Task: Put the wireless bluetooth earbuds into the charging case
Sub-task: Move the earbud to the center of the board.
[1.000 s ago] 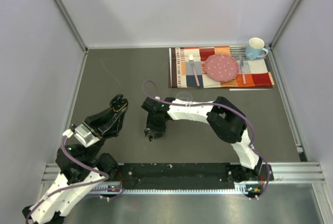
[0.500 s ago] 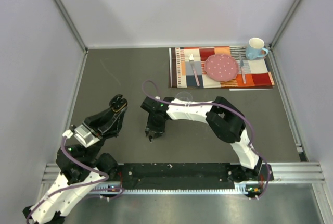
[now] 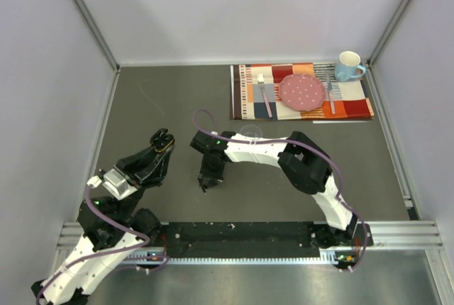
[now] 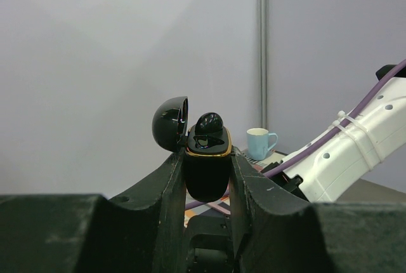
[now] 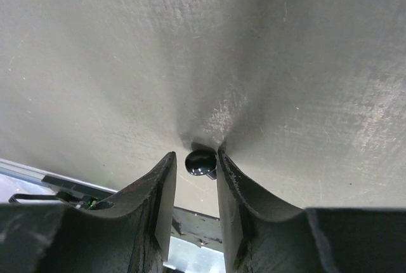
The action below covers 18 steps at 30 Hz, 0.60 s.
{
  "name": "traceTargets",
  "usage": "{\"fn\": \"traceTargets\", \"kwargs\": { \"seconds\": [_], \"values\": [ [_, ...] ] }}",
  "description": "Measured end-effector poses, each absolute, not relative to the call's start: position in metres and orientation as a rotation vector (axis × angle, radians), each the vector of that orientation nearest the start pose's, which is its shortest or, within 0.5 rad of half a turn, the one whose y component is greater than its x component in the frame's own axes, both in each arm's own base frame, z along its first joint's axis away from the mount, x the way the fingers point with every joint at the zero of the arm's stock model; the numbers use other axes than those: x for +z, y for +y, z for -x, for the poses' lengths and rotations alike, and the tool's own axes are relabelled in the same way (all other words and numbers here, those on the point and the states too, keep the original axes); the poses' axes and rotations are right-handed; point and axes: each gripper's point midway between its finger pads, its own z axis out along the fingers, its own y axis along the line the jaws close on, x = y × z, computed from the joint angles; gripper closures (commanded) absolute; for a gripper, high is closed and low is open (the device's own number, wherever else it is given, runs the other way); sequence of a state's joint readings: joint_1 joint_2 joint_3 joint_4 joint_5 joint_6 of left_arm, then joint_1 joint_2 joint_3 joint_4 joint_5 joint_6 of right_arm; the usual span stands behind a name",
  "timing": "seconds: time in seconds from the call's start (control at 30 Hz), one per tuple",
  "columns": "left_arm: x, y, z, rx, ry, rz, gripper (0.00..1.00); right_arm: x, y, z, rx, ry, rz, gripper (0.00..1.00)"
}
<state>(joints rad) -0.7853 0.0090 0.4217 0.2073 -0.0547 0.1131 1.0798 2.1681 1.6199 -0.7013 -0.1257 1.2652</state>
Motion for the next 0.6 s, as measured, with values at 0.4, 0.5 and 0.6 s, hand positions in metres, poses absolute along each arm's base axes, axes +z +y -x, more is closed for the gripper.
{"fn": "traceTargets", "kwargs": {
  "seconds": [0.4,0.5,0.6],
  "values": [
    [0.378,-0.1181,-0.1422,-0.584,0.902,-0.364,1.0,0.0192,0.4455,-0.1689,0.53,3.077,-0.237,0.84],
    [0.3778,-0.1181,-0.1423,-0.583,0.902,-0.364,1.0,0.0188,0.4452,-0.1689,0.53,3.076,-0.228,0.9],
    [0.3778,-0.1181,-0.1424,-0.583,0.903,-0.363,1.0,0.0186,0.4439,-0.1691,0.532,3.068,-0.218,0.96]
  ]
}}
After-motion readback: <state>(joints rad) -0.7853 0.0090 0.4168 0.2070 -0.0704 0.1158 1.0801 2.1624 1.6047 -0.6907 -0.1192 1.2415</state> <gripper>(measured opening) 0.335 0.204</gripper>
